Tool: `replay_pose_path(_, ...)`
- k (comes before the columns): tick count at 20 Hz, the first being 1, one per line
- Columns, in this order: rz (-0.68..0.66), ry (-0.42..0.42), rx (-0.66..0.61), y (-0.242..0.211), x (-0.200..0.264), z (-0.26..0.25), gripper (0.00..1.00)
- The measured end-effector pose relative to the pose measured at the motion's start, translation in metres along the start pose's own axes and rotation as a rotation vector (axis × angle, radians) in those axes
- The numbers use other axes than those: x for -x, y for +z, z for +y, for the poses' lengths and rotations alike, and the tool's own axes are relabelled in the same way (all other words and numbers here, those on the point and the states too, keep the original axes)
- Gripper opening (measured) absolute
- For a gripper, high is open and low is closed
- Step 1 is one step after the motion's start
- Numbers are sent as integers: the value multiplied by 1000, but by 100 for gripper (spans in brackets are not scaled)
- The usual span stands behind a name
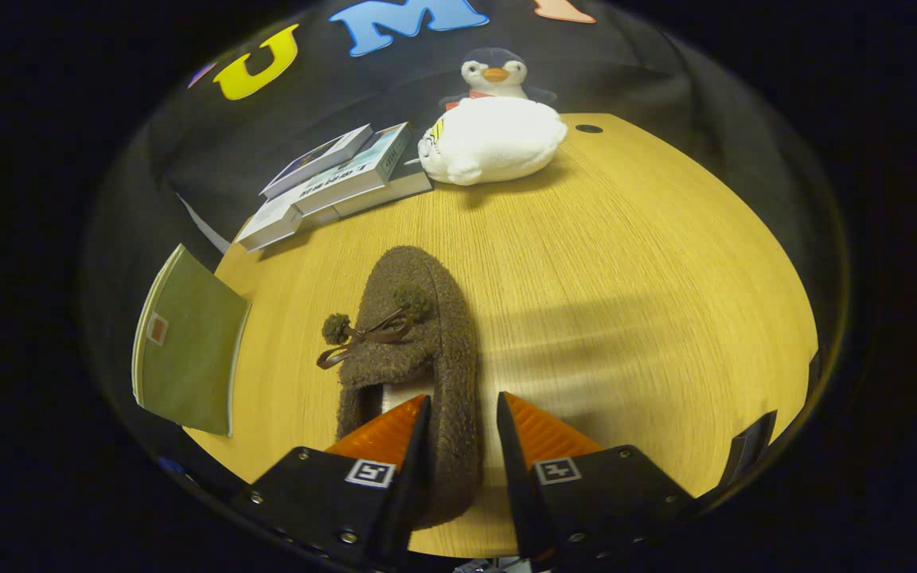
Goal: Open the storage box then place both shoes into the box .Put the left shoe in first, then the right shoe, with the right side of both shoes facing outward in a uniform manner.
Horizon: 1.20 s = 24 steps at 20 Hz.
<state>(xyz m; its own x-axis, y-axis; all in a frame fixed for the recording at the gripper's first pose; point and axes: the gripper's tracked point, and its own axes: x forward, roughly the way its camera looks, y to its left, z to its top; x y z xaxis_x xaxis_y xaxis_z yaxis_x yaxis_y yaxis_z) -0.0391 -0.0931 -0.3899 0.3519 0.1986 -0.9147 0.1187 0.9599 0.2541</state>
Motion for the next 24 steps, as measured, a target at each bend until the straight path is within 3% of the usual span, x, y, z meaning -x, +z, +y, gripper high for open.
replay_pose_path(1, -3, -18, -15, 1, 1, -3, 22)
replay_pose_path(3, 0, -28, -26, 4, 0, -4, 6)
replay_pose_path(6, -12, -27, -39, 8, 9, 1, 6)
replay_pose_path(13, -50, 95, -212, 27, 31, 53, 6)
replay_pose_path(24, -118, 184, -202, 52, 69, 154, 6)
